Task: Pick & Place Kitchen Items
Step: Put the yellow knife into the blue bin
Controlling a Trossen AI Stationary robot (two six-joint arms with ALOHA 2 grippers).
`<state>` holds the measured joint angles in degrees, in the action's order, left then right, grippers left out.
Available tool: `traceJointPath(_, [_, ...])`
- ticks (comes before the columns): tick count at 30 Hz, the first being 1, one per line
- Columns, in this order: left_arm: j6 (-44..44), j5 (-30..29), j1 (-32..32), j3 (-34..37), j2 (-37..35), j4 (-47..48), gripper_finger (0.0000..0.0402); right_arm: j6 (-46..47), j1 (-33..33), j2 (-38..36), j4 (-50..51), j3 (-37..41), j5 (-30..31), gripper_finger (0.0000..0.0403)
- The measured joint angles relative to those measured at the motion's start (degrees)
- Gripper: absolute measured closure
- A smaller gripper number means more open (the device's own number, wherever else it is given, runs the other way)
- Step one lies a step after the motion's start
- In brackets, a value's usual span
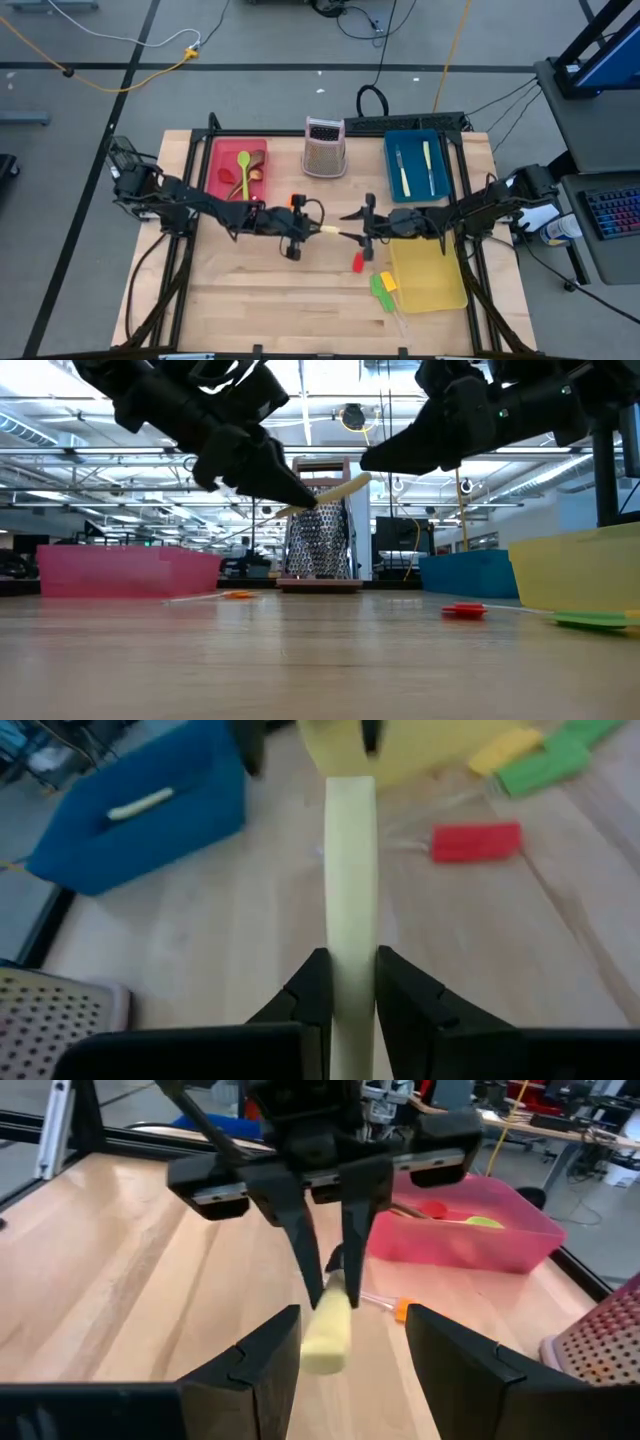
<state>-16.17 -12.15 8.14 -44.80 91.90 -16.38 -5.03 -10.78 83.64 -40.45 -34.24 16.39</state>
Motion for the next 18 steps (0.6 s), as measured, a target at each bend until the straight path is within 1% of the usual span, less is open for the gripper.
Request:
traceJointPath(8, [-2.0,1.5,-0.8,0.0,0.0,-4.4,0.0347,-0.3,1.8,0.0,-0.2,0.0,-0.8,0.0227])
traceJointPath(9, [-2.2,1.6,-0.8,0.0,0.0,-4.7,0.0347,-0.3,2.1,0.0,-0.2,0.0,-1.7,0.0227])
traceJointPath(12, [-3.6,1.9,-1.1,0.0,0.0,-5.4,0.0347,-0.3,3.1,0.0,-0.2,0.0,-7.6,0.0227])
traceJointPath(13, [-3.7,2.1,-1.4,0.0,0.0,-6.0,0.0347,-0.3,3.3,0.0,-0.2,0.0,-8.7,0.0227])
traceJointPath(16, [-3.7,2.8,-2.2,-0.1,-0.2,-8.5,0.0346,0.0,3.8,0.0,0.4,0.0,-8.3,0.0227])
traceJointPath(18, [-3.6,3.1,-2.6,-0.1,-0.1,-8.5,0.0346,-0.3,4.2,0.0,0.0,0.0,-7.5,0.0227])
